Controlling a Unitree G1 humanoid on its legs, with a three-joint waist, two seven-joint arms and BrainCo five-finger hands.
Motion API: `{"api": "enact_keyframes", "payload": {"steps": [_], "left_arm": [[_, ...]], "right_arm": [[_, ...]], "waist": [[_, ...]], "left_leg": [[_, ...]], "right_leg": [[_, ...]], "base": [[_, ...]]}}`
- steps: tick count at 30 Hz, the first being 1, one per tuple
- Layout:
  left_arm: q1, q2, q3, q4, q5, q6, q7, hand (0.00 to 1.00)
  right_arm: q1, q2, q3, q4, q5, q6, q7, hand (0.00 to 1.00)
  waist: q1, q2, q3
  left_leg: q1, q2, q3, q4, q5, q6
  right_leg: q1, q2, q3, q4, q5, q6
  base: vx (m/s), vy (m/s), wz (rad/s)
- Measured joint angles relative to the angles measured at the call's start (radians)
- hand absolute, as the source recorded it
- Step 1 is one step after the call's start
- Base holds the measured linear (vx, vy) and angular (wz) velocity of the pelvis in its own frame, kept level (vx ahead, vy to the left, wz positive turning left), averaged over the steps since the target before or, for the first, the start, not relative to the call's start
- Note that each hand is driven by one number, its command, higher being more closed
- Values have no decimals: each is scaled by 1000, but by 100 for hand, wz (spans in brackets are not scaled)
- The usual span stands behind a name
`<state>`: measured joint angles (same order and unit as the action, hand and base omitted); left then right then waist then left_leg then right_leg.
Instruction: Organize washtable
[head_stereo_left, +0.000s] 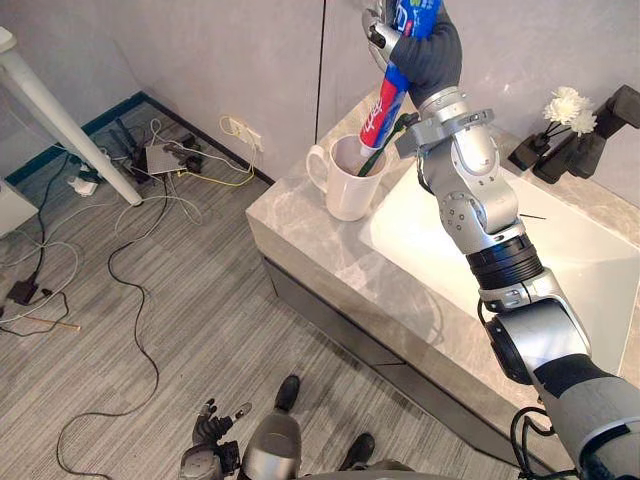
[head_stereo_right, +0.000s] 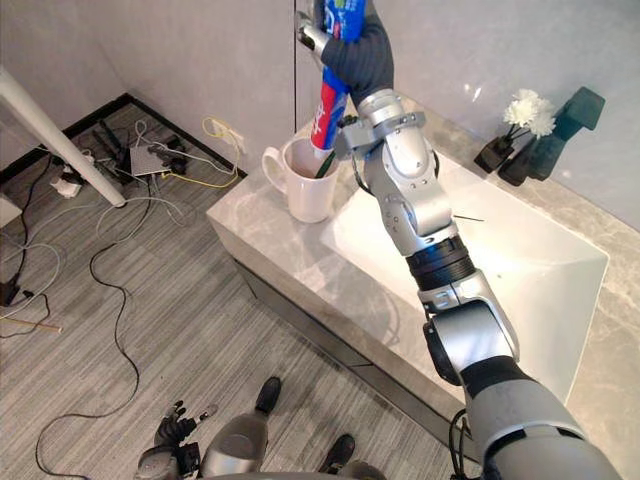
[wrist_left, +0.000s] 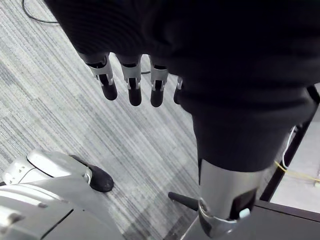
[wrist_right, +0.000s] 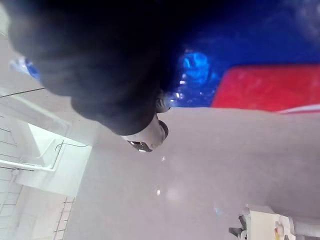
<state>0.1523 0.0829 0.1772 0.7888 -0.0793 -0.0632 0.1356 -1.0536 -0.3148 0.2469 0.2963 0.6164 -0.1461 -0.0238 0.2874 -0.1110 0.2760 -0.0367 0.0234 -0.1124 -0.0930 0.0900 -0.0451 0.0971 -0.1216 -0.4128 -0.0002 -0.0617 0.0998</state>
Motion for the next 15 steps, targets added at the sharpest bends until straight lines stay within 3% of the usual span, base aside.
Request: {"api": "enact_keyframes", "payload": {"steps": [15], "left_arm": [[-1, 6, -10, -7, -16, -1, 1, 0]], "right_arm": [[0, 56, 0, 14, -1, 1, 1, 100]], "waist": [[1, 0, 26]], "left_leg": [[-5, 1, 4, 0, 0, 0]], "right_leg": [[-7, -1, 3, 1, 0, 0]], "base": [[0, 0, 0]]}}
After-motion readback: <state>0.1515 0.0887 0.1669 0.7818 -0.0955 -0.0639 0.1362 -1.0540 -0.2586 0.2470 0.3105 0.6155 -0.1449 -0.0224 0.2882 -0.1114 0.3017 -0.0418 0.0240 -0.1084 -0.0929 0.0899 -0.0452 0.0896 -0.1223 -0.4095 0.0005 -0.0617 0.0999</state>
